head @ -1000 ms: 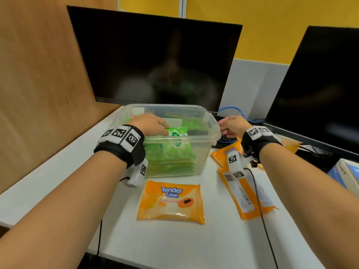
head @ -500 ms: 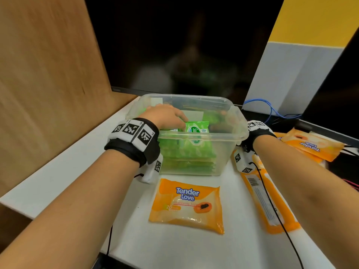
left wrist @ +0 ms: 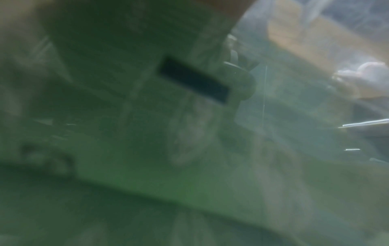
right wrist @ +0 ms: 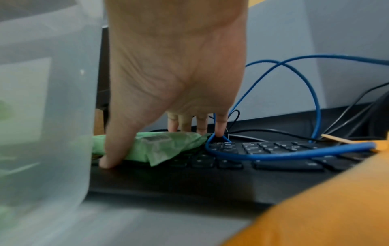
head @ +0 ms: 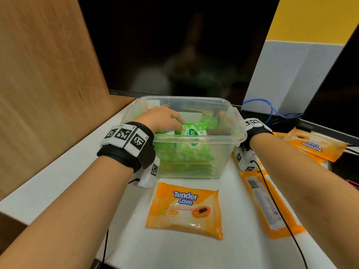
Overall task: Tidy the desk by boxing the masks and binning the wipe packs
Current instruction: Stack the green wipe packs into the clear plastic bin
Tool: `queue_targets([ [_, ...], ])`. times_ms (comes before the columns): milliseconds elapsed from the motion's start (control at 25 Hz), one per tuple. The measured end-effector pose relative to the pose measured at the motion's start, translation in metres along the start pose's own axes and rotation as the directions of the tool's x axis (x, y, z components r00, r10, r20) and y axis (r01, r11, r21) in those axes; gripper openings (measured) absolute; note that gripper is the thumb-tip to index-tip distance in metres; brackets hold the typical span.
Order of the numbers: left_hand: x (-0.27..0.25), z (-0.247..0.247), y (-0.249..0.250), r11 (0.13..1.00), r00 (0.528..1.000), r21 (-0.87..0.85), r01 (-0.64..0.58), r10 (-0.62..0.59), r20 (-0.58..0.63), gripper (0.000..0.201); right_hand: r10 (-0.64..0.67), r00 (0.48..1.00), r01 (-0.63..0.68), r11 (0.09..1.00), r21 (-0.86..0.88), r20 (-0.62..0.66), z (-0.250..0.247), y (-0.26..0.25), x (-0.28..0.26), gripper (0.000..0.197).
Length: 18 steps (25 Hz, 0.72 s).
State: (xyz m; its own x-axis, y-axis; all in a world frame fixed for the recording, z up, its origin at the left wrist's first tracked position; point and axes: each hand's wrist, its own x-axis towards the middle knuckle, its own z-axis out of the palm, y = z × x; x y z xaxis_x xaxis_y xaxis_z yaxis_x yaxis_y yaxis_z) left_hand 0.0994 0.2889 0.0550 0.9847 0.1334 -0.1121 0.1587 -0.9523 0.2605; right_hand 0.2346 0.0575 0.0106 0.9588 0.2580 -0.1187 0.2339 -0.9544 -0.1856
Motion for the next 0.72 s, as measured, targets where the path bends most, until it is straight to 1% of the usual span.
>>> queue_targets([
  [40,0.002,0.000,-0.002,1.000,1.000,-0.007,-0.003,0.003,0.008,0.030,-0.010,1.000,0.012,0.992,-0.123,0.010,-0.004,0.002,-0.009,0.056],
  [80,0.003,0.001,-0.003,1.000,1.000,-0.011,-0.004,0.004,0.012,0.030,-0.001,1.000,0.004,0.982,-0.191,0.019,-0.006,0.001,-0.016,0.060],
  [120,0.004,0.000,-0.004,1.000,1.000,-0.011,-0.004,0.004,0.008,0.031,-0.045,0.999,0.048,0.976,-0.210,0.018,-0.010,0.001,-0.019,0.062],
  [160,0.004,0.001,-0.005,1.000,1.000,-0.009,-0.006,0.006,0.002,0.030,-0.089,0.996,0.089,0.986,-0.140,0.006,-0.011,0.001,-0.017,0.054],
  [200,0.004,0.000,-0.004,1.000,1.000,-0.008,-0.007,0.007,0.001,0.030,-0.112,0.994,0.113,0.991,-0.073,0.019,-0.013,-0.002,-0.018,0.039],
  [240,0.003,0.001,-0.003,1.000,1.000,-0.001,-0.011,0.011,0.002,0.029,-0.108,0.993,0.107,0.994,0.015,0.042,-0.012,0.000,-0.017,0.029],
  [280,0.002,0.000,-0.002,1.000,1.000,0.012,-0.018,0.018,0.005,0.028,-0.095,0.991,0.086,0.991,0.103,0.091,-0.016,0.001,-0.022,0.030],
  [320,0.001,0.000,-0.001,0.999,1.000,0.025,-0.024,0.023,0.007,0.026,-0.103,0.988,0.081,0.979,0.188,0.111,-0.017,0.006,-0.024,0.039],
  [360,0.000,0.000,-0.001,0.999,1.000,0.030,-0.023,0.023,0.012,0.024,-0.091,0.986,0.051,0.962,0.269,0.139,-0.021,0.008,-0.032,0.044],
  [400,0.000,-0.001,0.000,0.999,1.000,0.034,-0.020,0.019,0.020,0.021,-0.096,0.986,0.049,0.951,0.307,0.139,-0.025,0.012,-0.039,0.040],
  [440,-0.001,-0.001,0.000,0.999,1.000,0.039,-0.017,0.016,0.025,0.019,-0.106,0.991,0.075,0.951,0.301,0.087,-0.030,0.015,-0.046,0.032],
  [480,-0.002,-0.001,0.001,0.999,0.999,0.047,-0.019,0.018,0.028,0.016,-0.125,0.992,0.122,0.962,0.244,-0.004,-0.037,0.018,-0.053,0.026],
  [560,-0.004,-0.001,0.001,0.998,0.999,0.061,-0.023,0.022,0.025,0.011,-0.150,0.972,0.168,0.982,0.086,-0.182,-0.049,0.018,-0.070,0.027],
  [640,-0.006,-0.002,0.003,0.998,0.999,0.062,-0.033,0.031,0.032,0.011,-0.165,0.943,0.155,0.986,-0.057,-0.289,-0.063,0.009,-0.088,0.028],
  [720,-0.007,-0.003,0.002,0.998,0.998,0.057,-0.025,0.023,0.050,0.018,-0.156,0.926,0.077,0.970,-0.232,-0.343,-0.070,-0.004,-0.104,0.022],
])
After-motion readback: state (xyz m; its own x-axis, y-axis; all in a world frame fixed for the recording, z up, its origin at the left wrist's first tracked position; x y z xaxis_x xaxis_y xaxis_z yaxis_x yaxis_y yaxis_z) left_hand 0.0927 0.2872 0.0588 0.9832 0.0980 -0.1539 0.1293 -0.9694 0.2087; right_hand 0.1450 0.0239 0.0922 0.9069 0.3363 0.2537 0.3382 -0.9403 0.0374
